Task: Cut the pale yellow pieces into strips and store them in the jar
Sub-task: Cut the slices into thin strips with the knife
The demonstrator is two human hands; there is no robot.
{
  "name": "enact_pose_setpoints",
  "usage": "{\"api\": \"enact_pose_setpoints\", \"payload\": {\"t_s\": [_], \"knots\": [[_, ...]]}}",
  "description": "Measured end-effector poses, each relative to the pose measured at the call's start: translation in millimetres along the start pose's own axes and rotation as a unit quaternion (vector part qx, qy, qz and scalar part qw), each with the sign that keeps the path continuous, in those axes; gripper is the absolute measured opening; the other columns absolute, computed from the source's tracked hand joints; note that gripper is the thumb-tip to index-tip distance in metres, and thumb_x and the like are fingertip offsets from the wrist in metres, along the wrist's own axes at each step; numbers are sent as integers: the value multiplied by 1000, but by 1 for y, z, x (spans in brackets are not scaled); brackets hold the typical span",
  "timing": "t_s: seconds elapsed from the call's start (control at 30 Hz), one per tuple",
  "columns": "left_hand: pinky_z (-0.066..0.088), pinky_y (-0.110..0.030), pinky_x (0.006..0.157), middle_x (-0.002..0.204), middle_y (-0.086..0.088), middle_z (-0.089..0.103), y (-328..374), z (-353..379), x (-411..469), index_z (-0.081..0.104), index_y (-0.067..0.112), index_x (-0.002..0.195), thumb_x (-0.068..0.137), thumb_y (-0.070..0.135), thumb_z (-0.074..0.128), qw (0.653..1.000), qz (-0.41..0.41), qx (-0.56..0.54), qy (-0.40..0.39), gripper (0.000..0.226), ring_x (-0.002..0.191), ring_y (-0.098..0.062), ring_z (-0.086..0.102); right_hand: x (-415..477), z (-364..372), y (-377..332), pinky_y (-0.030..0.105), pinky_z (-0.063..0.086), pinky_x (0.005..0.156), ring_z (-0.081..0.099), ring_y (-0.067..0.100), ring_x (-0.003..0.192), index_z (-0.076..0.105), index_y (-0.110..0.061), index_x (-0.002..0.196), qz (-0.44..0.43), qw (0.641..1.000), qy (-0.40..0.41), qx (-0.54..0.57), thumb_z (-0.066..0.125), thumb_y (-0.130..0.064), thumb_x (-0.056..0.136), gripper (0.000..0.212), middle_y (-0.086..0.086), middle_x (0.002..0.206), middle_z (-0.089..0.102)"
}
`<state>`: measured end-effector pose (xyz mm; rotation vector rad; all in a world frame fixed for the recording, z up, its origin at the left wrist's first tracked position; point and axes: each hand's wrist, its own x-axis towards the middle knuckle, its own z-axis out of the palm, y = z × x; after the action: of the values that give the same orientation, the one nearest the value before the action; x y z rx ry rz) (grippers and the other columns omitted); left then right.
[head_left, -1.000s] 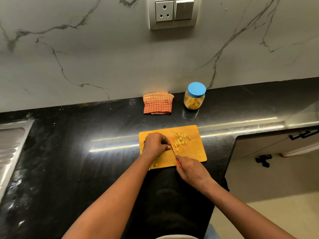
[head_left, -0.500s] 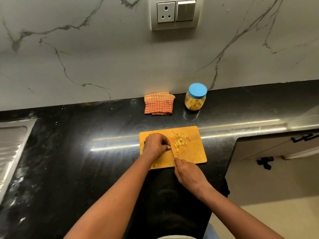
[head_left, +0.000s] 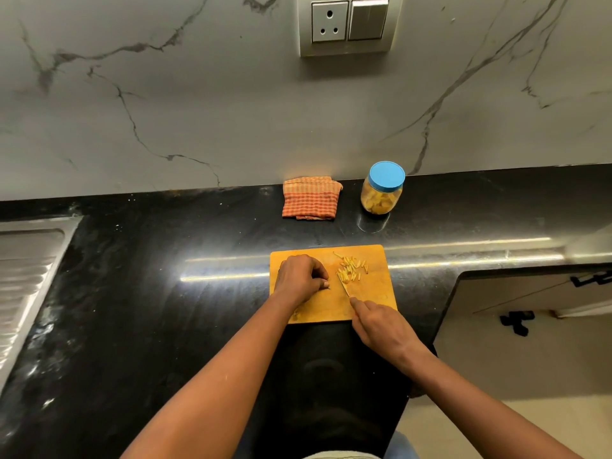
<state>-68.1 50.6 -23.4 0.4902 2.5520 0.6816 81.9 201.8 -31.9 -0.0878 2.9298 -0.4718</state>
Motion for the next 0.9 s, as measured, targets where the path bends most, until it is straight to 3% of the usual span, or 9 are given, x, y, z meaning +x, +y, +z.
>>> {"api": "enact_pose_setpoints", "payload": {"t_s": [0.33,0.6,0.9], "knots": [[54,-36,87,97,8,73,9,-4,5,77,25,95,82,27,77,998,12,65,-5,14,92,-11,63,-2,-4,11,37,58,64,68,25,77,59,-7,130,-8,994,95,49,57,-27,95,41,9,101,72],[48,-36,88,88,11,73,23,21,0,73,30,105,79,48,74,992,57,75,78,31,90,-10,61,-5,-3,13,34,59,63,70,23,76,62,-7,126,6,992,106,63,62,-26,92,40,8,101,72],[54,-35,85,88,11,72,19,16,1,75,29,92,81,36,74,995,60,47,61,13,84,-8,63,-2,-1,9,32,59,66,70,20,79,61,-8,128,3,991,107,83,62,-27,91,41,7,102,73]]}}
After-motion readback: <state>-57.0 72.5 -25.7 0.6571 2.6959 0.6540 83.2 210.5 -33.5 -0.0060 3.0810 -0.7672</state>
